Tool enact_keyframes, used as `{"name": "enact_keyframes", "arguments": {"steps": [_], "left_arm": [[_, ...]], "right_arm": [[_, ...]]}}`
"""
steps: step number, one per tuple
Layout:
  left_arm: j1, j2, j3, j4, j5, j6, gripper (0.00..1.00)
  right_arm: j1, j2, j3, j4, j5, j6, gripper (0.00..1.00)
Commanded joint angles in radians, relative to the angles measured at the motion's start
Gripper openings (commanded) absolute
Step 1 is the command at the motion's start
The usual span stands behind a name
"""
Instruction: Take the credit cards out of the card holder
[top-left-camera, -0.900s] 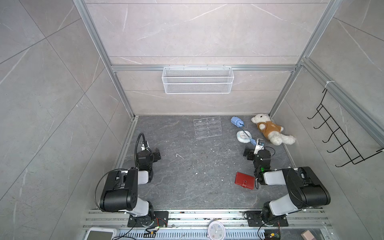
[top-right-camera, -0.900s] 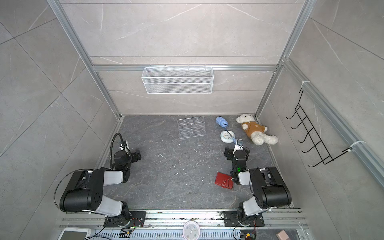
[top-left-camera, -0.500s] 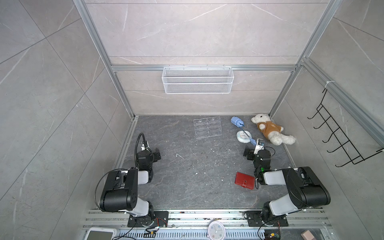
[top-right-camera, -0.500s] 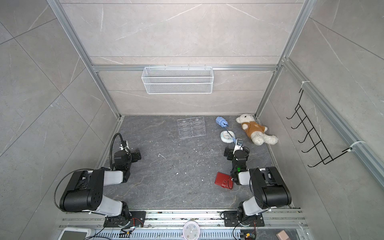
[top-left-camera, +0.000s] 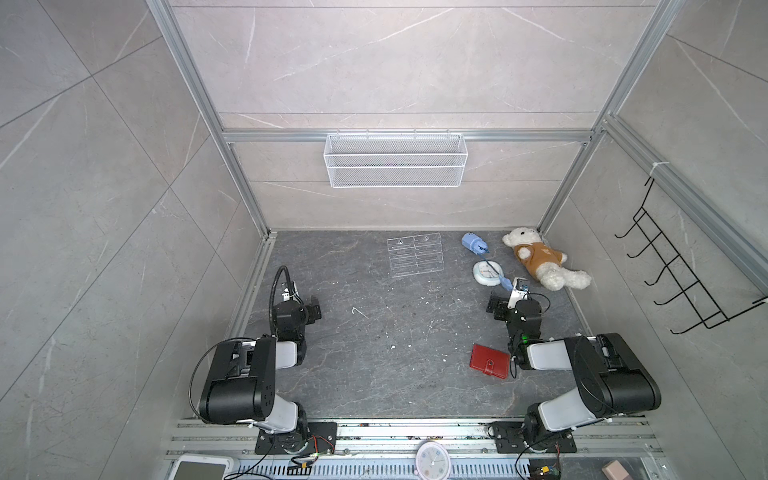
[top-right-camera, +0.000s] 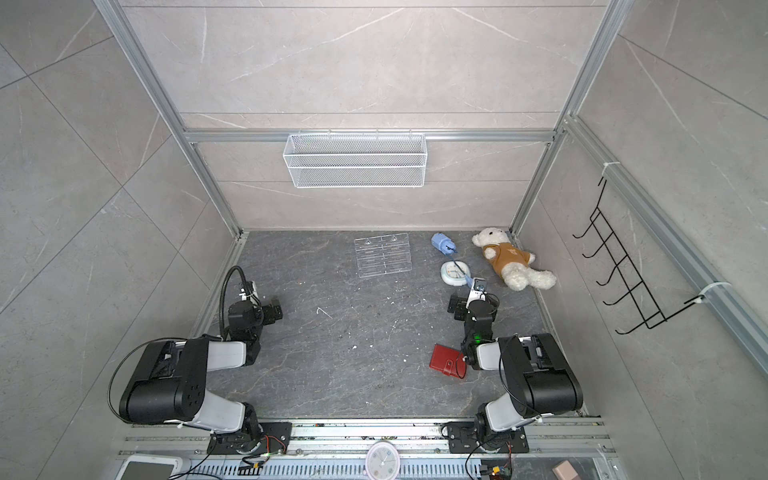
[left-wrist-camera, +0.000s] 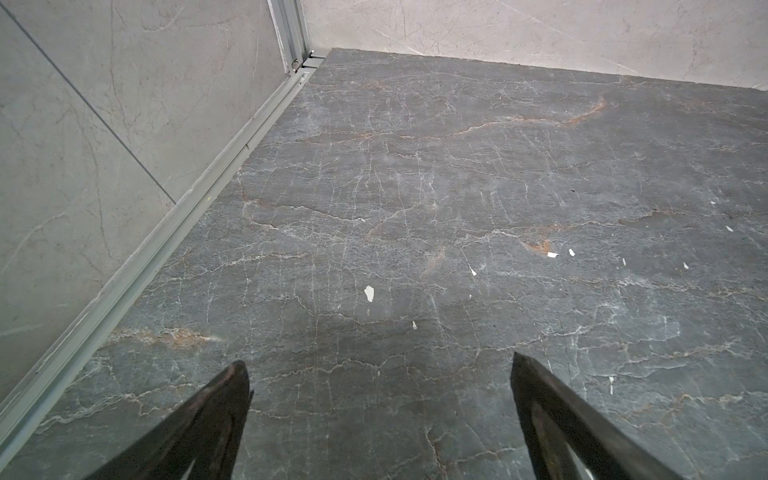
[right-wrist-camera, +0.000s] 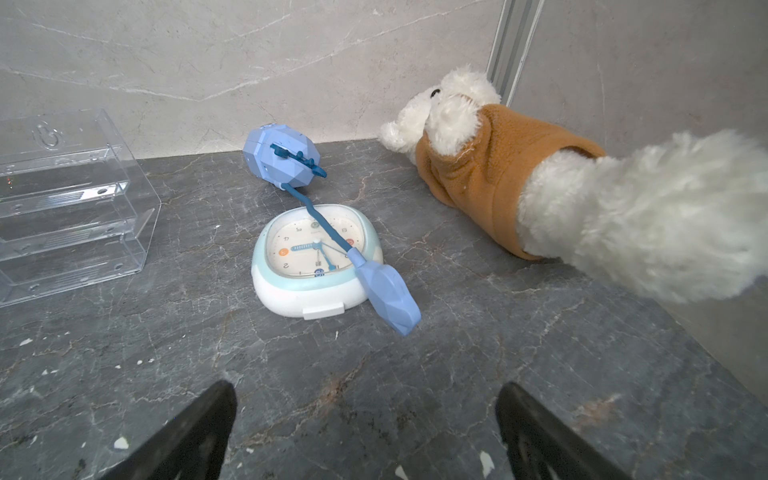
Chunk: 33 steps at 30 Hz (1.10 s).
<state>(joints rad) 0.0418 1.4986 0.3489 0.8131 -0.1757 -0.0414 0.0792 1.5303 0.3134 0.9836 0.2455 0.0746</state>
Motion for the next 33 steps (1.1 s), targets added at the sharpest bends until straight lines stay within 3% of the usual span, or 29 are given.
{"name": "enact_keyframes", "arguments": {"steps": [1, 5, 7, 11, 16, 19, 24, 29, 33], "left_arm": [[-0.030, -0.045, -0.008, 0.029, 0.039, 0.049, 1.00], [-0.092, -0.208, 0.012, -0.162, -0.046, 0.054, 1.00], [-0.131, -0.311, 0.032, -0.278, -0.072, 0.034, 1.00], [-0.201, -0.478, 0.055, -0.417, -0.107, -0.042, 1.00], [-0.237, -0.626, 0.164, -0.736, 0.060, -0.264, 0.99], [-0.250, -0.652, 0.210, -0.835, 0.261, -0.399, 0.99], [-0.333, -0.644, 0.218, -0.868, 0.478, -0.543, 0.97], [-0.539, -0.600, 0.201, -0.816, 0.466, -0.615, 0.96], [-0.658, -0.485, 0.210, -0.733, 0.488, -0.685, 0.94]], "right_arm": [[0.011, -0.015, 0.004, 0.007, 0.030, -0.013, 1.00], [0.089, -0.156, 0.015, -0.126, 0.140, -0.066, 1.00], [0.141, -0.266, 0.078, -0.348, 0.196, -0.050, 1.00], [0.146, -0.396, 0.270, -0.878, 0.076, 0.176, 1.00], [0.148, -0.454, 0.348, -1.127, -0.190, 0.397, 1.00], [0.148, -0.493, 0.371, -1.281, -0.297, 0.469, 1.00], [0.148, -0.665, 0.337, -1.474, -0.283, 0.521, 1.00], [0.148, -0.791, 0.349, -1.699, -0.198, 0.654, 1.00], [0.149, -0.845, 0.329, -1.799, -0.111, 0.725, 1.00]]}}
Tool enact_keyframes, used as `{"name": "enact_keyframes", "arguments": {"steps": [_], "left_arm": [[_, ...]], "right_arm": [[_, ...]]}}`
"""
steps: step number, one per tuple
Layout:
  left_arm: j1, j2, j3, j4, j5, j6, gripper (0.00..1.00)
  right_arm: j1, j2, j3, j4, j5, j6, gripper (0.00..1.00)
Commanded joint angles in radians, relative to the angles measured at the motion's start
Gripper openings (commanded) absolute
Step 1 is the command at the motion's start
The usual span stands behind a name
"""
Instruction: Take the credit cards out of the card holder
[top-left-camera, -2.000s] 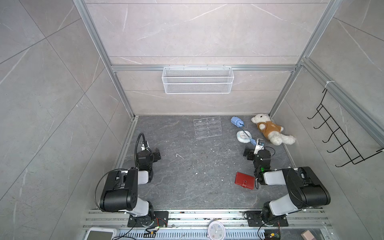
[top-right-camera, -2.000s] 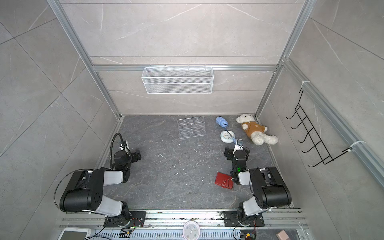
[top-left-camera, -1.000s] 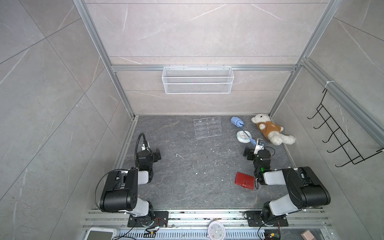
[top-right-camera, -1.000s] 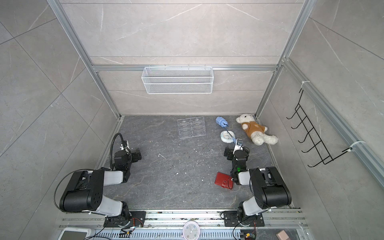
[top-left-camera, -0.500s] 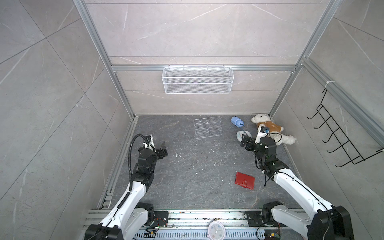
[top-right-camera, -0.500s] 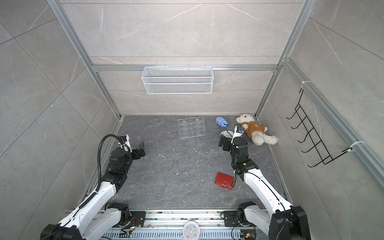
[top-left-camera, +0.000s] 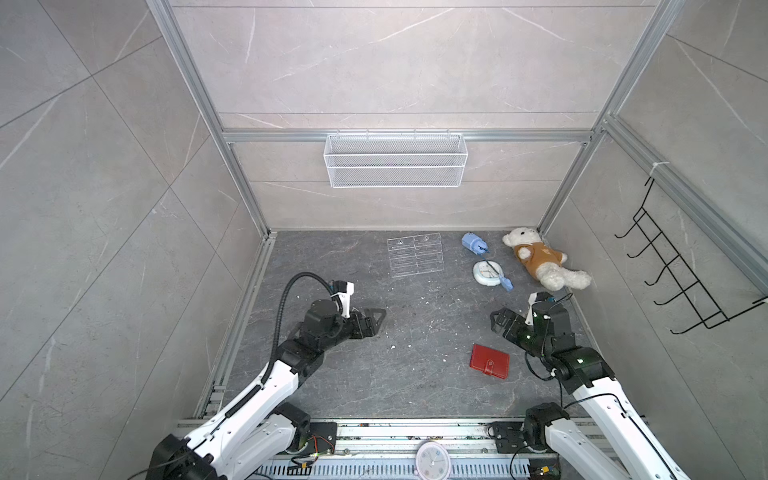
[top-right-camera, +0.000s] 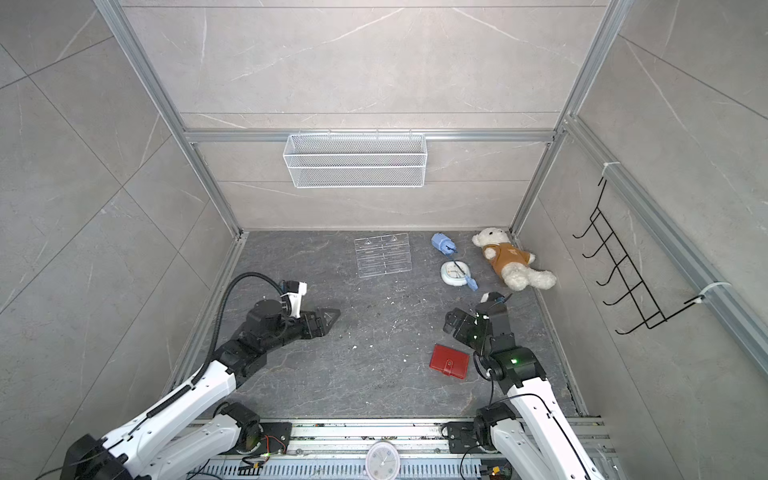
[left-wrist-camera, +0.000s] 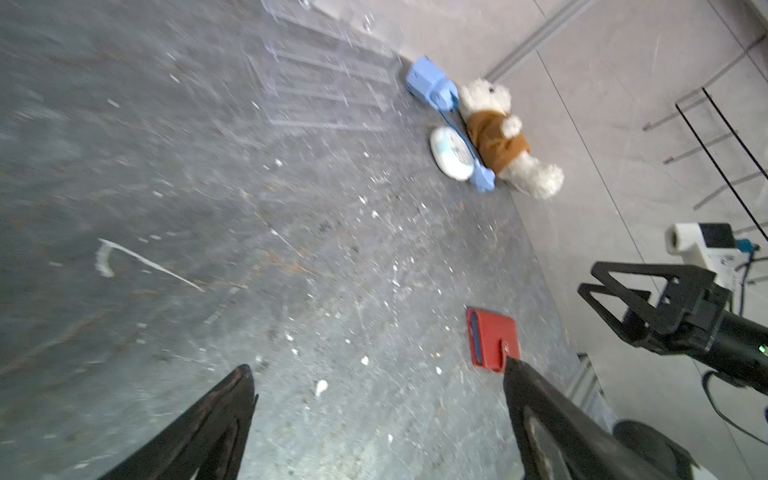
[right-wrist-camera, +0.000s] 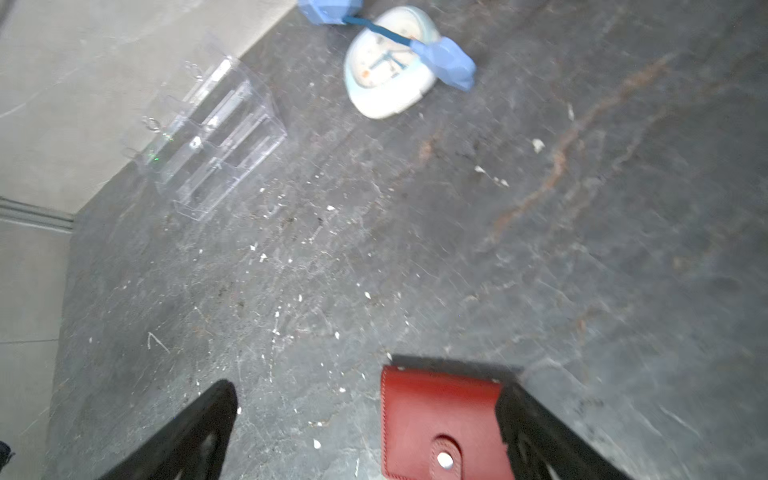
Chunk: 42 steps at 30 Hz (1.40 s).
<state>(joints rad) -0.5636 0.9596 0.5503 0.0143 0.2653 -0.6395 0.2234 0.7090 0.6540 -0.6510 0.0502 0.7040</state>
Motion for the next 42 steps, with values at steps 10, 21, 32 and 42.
{"name": "enact_keyframes", "arguments": {"steps": [10, 21, 32, 42], "left_arm": [[-0.278, 0.329, 0.053, 0.335, 0.067, -0.223, 0.92], [-0.403, 0.583, 0.163, 0.475, 0.072, -0.322, 0.88], [-0.427, 0.726, 0.229, 0.550, 0.097, -0.371, 0.79], [-0.427, 0.819, 0.244, 0.585, 0.088, -0.390, 0.75]], "right_arm": [[0.004, -0.079, -0.154, -0.140, 0.095, 0.156, 0.94], [0.003, -0.034, -0.266, -0.055, 0.023, 0.225, 0.78], [0.003, 0.013, -0.367, 0.141, -0.076, 0.223, 0.32], [0.030, 0.165, -0.407, 0.400, -0.257, 0.155, 0.24]]}}
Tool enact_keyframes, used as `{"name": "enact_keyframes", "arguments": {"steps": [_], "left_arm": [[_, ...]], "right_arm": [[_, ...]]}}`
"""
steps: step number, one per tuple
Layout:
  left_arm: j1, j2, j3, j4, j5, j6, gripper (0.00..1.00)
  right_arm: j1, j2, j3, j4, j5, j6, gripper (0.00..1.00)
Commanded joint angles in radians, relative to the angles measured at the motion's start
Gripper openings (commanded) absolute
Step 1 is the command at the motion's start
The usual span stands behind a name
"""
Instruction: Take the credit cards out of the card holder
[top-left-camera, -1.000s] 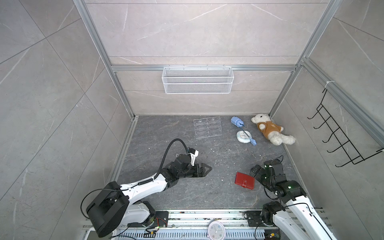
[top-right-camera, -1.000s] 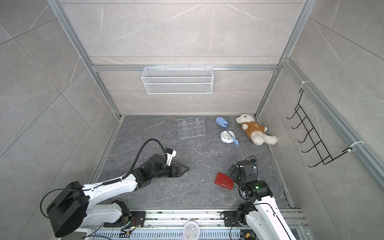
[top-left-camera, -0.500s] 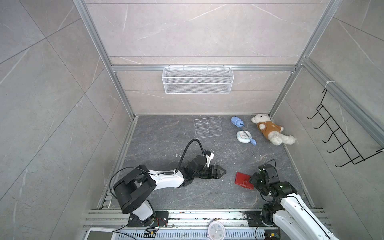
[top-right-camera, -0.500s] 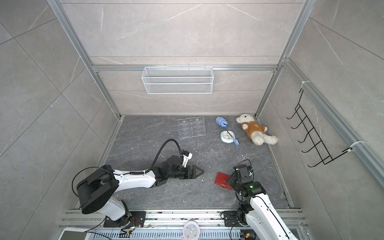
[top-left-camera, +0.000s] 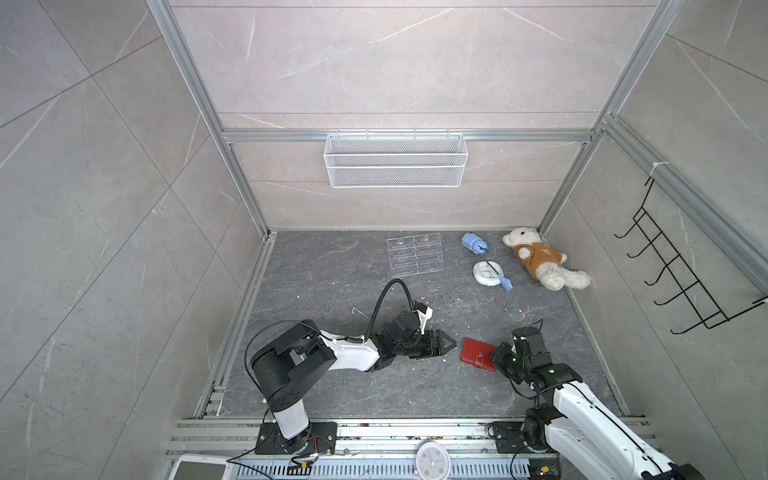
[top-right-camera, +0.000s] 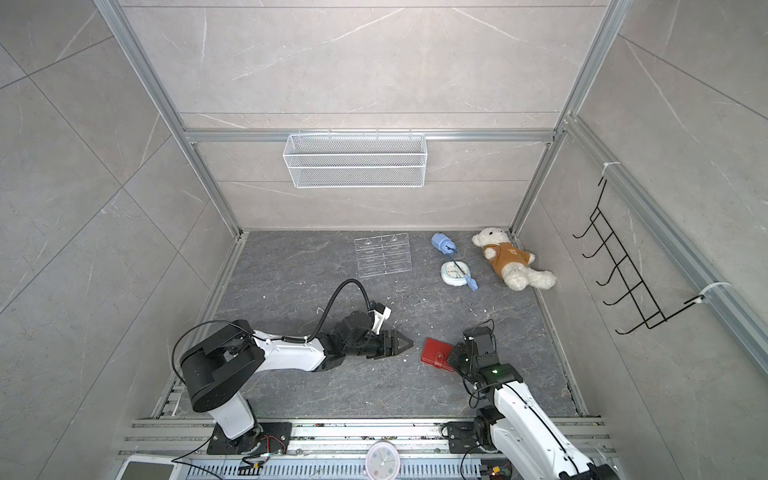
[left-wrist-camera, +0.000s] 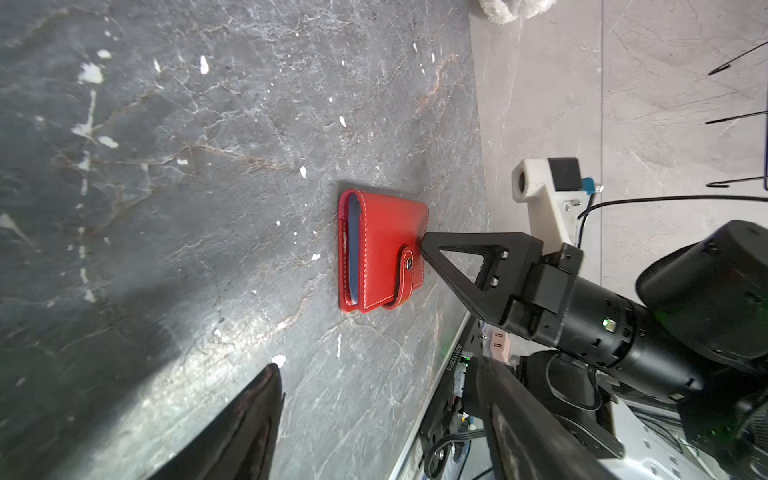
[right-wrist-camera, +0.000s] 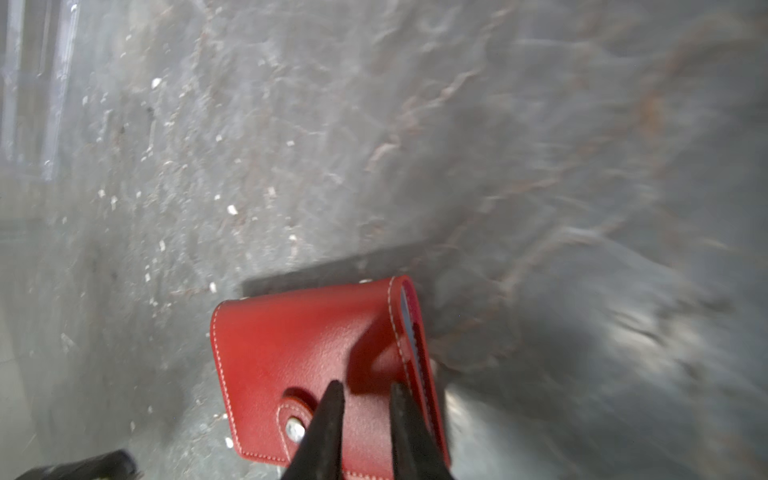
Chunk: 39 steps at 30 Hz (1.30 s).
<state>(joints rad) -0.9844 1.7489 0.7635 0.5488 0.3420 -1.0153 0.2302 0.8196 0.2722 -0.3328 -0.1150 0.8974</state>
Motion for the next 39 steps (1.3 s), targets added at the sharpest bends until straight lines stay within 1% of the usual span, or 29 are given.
{"name": "enact_keyframes", "arguments": {"steps": [1, 5, 9, 11, 13, 15, 17, 19, 25, 32, 34, 36, 39], "left_arm": [[-0.007, 0.041, 0.032, 0.052, 0.010, -0.018, 0.75], [-0.006, 0.064, 0.020, 0.080, -0.013, -0.041, 0.74], [-0.005, 0.066, 0.003, 0.077, -0.049, -0.048, 0.73], [-0.002, 0.071, -0.006, 0.070, -0.066, -0.051, 0.73], [0.002, 0.078, -0.018, 0.071, -0.078, -0.060, 0.71], [0.006, 0.085, -0.028, 0.087, -0.081, -0.068, 0.71], [0.010, 0.091, -0.032, 0.090, -0.081, -0.068, 0.70], [0.013, 0.094, -0.033, 0.079, -0.082, -0.067, 0.69], [0.013, 0.115, -0.025, 0.065, -0.065, -0.068, 0.69], [0.013, 0.156, -0.034, 0.107, -0.042, -0.093, 0.67], [0.013, 0.169, -0.033, 0.125, -0.036, -0.102, 0.65], [0.013, 0.185, -0.032, 0.143, -0.023, -0.110, 0.60], [0.013, 0.194, -0.037, 0.167, -0.017, -0.115, 0.53]], "right_arm": [[0.040, 0.084, -0.019, 0.100, -0.093, -0.045, 0.23], [0.126, 0.187, 0.006, 0.190, -0.099, -0.051, 0.24], [0.178, 0.242, 0.048, 0.207, -0.077, -0.068, 0.30], [0.179, 0.226, 0.062, 0.184, -0.064, -0.069, 0.37], [0.179, 0.179, 0.076, 0.120, -0.023, -0.066, 0.46], [0.178, 0.132, 0.084, 0.060, 0.013, -0.063, 0.52], [0.178, 0.100, 0.079, 0.022, 0.030, -0.061, 0.57], [0.178, 0.087, 0.073, -0.005, 0.038, -0.061, 0.59], [0.178, 0.113, 0.033, 0.045, 0.010, -0.057, 0.60], [0.177, 0.199, -0.014, 0.189, -0.048, -0.046, 0.58], [0.177, 0.221, -0.032, 0.242, -0.066, -0.045, 0.57], [0.177, 0.243, -0.039, 0.279, -0.080, -0.053, 0.53], [0.178, 0.255, -0.038, 0.297, -0.078, -0.063, 0.47]]}}
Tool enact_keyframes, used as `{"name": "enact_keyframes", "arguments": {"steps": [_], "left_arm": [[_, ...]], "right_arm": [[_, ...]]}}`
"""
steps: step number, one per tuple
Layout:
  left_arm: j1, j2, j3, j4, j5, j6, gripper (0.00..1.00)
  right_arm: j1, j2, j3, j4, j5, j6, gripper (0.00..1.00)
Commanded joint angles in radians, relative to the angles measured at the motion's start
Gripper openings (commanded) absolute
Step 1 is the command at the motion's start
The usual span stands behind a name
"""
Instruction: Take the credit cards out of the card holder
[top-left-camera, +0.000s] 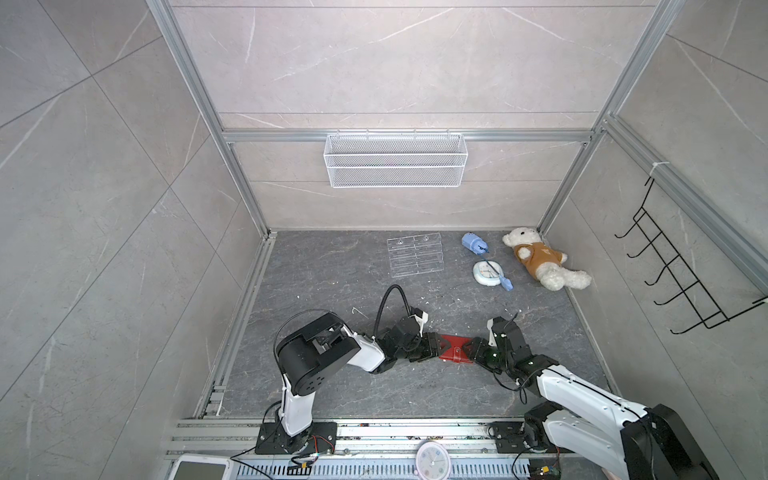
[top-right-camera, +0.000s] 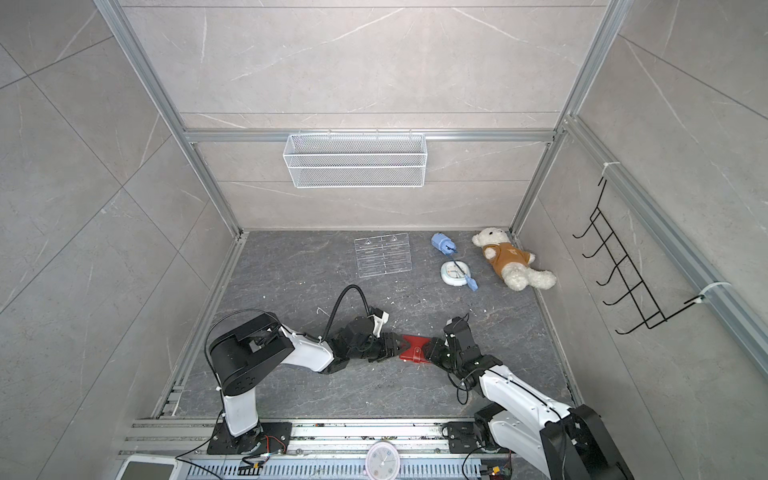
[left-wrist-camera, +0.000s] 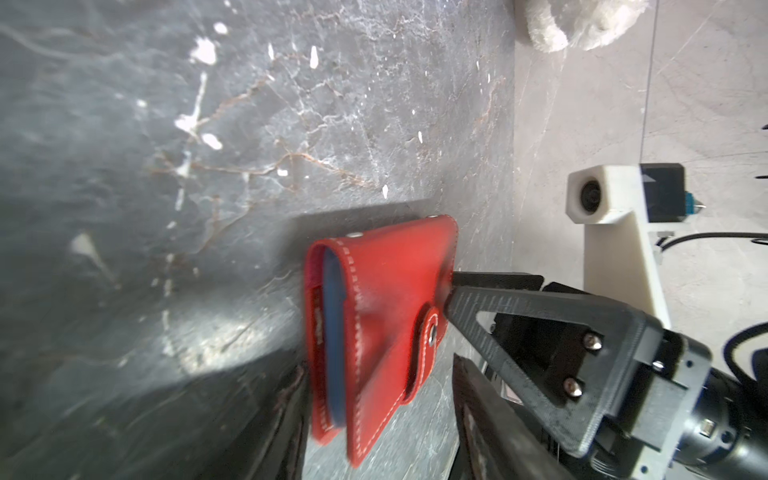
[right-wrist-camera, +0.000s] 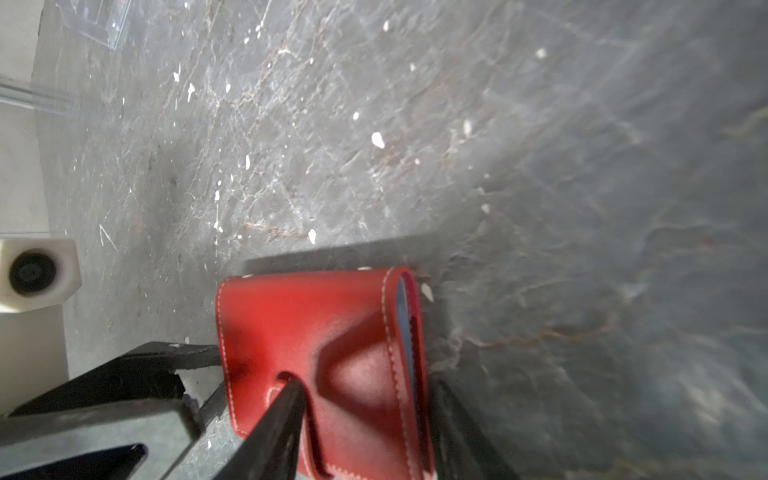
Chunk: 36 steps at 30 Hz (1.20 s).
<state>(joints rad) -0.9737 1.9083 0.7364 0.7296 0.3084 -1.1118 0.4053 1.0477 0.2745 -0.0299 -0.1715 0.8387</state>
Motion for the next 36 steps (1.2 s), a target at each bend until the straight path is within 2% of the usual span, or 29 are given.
{"name": "enact_keyframes", "arguments": {"steps": [1, 4, 11, 15, 22, 28, 36], "left_arm": [[0.003, 0.034, -0.014, -0.009, 0.016, -0.019, 0.50], [0.002, 0.032, -0.017, 0.001, 0.018, -0.017, 0.43], [0.002, 0.050, -0.017, 0.032, 0.033, -0.022, 0.26], [0.001, 0.060, -0.020, 0.067, 0.045, -0.032, 0.19], [-0.034, 0.036, -0.036, 0.099, 0.046, -0.037, 0.17], [-0.119, 0.031, -0.020, 0.095, 0.029, -0.049, 0.17], [-0.195, -0.011, -0.065, 0.095, -0.024, -0.083, 0.20]], "right_arm": [[0.003, 0.028, -0.041, -0.001, -0.022, -0.007, 0.44], [0.003, 0.026, -0.040, 0.013, -0.027, -0.014, 0.36], [0.003, 0.026, -0.022, 0.017, -0.035, -0.053, 0.28], [0.003, 0.035, 0.008, -0.001, -0.035, -0.085, 0.27], [0.004, 0.116, 0.110, -0.042, -0.063, -0.166, 0.27], [0.020, 0.284, 0.227, -0.027, -0.138, -0.254, 0.27], [0.025, 0.398, 0.401, -0.139, -0.107, -0.365, 0.39]]}}
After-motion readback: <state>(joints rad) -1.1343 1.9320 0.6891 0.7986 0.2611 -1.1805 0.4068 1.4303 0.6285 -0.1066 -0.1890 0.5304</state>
